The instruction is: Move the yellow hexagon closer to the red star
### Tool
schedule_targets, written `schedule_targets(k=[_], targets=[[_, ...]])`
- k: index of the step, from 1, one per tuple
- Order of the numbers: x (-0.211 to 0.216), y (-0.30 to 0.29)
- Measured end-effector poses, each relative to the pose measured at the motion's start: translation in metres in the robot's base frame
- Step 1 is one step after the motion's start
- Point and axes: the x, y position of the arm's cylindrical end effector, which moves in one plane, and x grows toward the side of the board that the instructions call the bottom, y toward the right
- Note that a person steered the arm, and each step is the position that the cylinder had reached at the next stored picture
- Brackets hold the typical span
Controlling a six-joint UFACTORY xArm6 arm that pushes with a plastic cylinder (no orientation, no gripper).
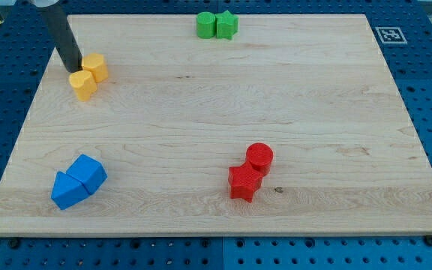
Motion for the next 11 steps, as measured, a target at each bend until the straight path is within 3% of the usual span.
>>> schedule_targets(k=[4,8,10,11], targets=[[0.011,0.143],[-0.008,0.260],[0.008,0.274],[-0.005,0.255]])
